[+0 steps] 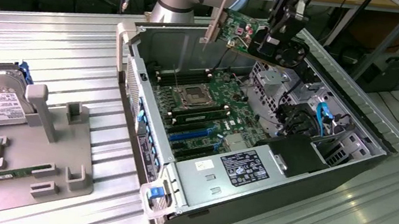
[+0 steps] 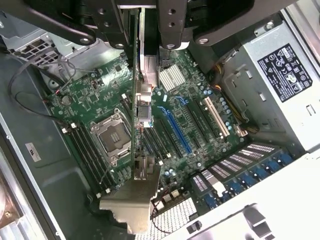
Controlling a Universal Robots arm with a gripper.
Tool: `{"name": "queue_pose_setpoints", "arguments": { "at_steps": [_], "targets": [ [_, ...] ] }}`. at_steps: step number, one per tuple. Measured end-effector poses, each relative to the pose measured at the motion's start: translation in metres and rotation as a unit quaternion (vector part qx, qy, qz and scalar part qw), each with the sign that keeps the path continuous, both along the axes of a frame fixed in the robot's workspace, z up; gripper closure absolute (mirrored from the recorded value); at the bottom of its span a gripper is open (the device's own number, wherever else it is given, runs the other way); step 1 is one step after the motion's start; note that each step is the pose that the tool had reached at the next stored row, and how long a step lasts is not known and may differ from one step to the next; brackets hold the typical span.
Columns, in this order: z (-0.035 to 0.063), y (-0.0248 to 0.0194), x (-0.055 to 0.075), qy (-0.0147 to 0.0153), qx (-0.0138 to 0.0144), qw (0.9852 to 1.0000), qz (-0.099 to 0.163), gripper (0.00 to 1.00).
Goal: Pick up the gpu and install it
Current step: 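Insert the gpu into the slot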
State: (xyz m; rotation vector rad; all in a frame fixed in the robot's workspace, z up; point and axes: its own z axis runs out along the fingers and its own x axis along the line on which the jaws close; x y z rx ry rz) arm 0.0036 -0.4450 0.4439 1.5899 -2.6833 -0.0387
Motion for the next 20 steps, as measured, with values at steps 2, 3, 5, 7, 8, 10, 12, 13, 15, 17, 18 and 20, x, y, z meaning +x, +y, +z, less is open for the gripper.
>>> {"name": "queue_pose_setpoints", "arguments": {
  "at_steps": [2, 3, 5, 7, 8, 10, 12, 13, 15, 17, 18, 20],
  "targets": [
    [0.0000, -0.0004, -0.0011, 0.0000, 0.0003, 1.0000, 0.009, 0.73],
    [0.0000, -0.0004, -0.0013, 0.0000, 0.0005, 0.9999, 0.013, 0.73],
    [0.0000, -0.0005, -0.0020, 0.0000, 0.0006, 0.9997, 0.023, 0.73],
    [0.0000, -0.0005, -0.0024, 0.0000, 0.0007, 0.9995, 0.031, 0.73],
    [0.0000, -0.0006, -0.0028, 0.0000, 0.0008, 0.9993, 0.037, 0.73],
    [0.0000, -0.0007, -0.0035, 0.0000, 0.0010, 0.9990, 0.045, 0.73],
    [0.0000, -0.0008, -0.0042, 0.0000, 0.0010, 0.9986, 0.052, 0.73],
    [0.0000, -0.0008, -0.0046, 0.0000, 0.0010, 0.9984, 0.056, 0.73],
    [0.0000, -0.0010, -0.0053, 0.0000, 0.0010, 0.9979, 0.064, 0.73],
    [0.0000, -0.0012, -0.0062, 0.0000, 0.0010, 0.9973, 0.073, 0.73],
    [0.0000, -0.0012, -0.0064, 0.0001, 0.0010, 0.9971, 0.077, 0.73],
    [0.0000, -0.0013, -0.0070, 0.0001, 0.0010, 0.9964, 0.085, 0.73]
  ]
}}
